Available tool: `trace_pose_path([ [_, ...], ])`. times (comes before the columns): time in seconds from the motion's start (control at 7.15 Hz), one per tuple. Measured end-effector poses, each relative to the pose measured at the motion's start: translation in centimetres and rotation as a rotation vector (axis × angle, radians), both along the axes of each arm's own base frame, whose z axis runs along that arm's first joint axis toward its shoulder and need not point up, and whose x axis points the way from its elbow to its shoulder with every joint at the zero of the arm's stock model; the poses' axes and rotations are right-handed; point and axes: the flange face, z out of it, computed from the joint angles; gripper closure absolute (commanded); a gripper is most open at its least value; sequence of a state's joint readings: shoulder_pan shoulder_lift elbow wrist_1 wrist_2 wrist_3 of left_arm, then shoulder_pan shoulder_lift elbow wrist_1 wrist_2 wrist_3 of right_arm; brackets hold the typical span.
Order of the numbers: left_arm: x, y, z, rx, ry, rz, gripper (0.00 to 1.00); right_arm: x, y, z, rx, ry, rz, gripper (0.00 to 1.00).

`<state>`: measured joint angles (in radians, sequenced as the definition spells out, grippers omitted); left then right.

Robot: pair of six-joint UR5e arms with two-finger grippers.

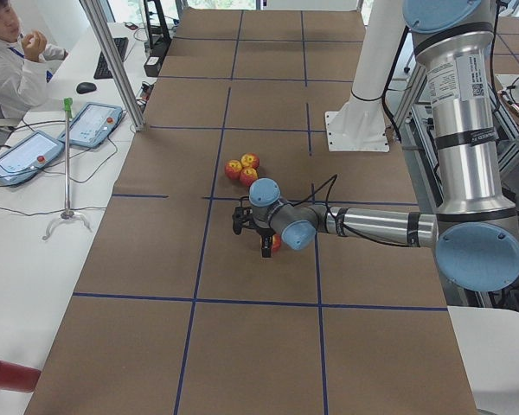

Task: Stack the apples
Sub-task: 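Reach the left gripper down to the lone apple and grasp it, then carry the held apple with the left gripper over the three-apple cluster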

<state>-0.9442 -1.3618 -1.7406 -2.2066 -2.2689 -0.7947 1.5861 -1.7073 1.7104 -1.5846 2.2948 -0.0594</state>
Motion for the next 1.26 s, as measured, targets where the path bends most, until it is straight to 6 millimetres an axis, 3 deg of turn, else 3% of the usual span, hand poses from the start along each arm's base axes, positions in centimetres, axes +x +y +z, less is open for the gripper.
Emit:
trace_pose_path([
  [0.56,2.6,0.1,0.8,-0.008,-0.010,0.048,0.00,0.0,0.0,0.0,0.000,0.000,0.000,0.00],
  [0.7,3.3,-0.2,1.1,-0.010,-0.012,0.056,0.32,0.0,0.0,0.0,0.000,0.000,0.000,0.00],
  [0.84,3.9,-0.4,1.3,-0.011,-0.013,0.062,0.77,0.0,0.0,0.0,0.000,0.000,0.000,0.00],
  [0.98,4.1,-0.5,1.4,-0.012,-0.015,0.066,1.00,0.0,0.0,0.0,0.000,0.000,0.000,0.00],
  [1.26,4.1,-0.4,0.3,0.002,-0.002,0.067,1.00,0.0,0.0,0.0,0.000,0.000,0.000,0.00],
])
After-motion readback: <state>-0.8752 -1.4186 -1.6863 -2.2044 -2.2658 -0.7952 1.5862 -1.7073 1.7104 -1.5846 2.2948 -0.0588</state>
